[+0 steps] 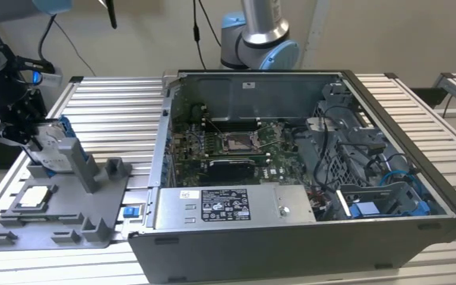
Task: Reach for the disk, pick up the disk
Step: 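Pick up the disk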
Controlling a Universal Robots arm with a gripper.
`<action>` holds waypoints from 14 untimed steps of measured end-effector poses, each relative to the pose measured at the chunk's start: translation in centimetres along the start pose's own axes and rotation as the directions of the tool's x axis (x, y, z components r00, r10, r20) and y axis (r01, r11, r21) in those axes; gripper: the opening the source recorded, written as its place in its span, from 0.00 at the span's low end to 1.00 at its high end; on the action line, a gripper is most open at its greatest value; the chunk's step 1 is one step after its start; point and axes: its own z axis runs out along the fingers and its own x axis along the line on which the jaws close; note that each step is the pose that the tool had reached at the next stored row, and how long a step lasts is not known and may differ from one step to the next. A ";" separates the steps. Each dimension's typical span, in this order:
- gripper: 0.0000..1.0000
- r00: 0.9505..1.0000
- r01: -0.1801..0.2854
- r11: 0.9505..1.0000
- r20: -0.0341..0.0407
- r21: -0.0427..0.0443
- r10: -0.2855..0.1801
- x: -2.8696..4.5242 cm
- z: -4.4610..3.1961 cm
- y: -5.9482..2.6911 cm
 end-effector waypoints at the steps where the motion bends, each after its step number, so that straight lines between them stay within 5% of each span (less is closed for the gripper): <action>1: 0.00 1.000 0.000 1.000 0.000 0.000 0.000 0.00 0.00 0.00; 4: 0.00 1.000 0.000 1.000 0.000 0.000 0.000 0.00 0.00 0.00; 8: 0.00 1.000 0.000 1.000 -0.023 0.001 0.000 0.01 0.00 0.00; 14: 0.00 1.000 0.000 1.000 -0.015 0.000 0.000 0.00 0.00 0.00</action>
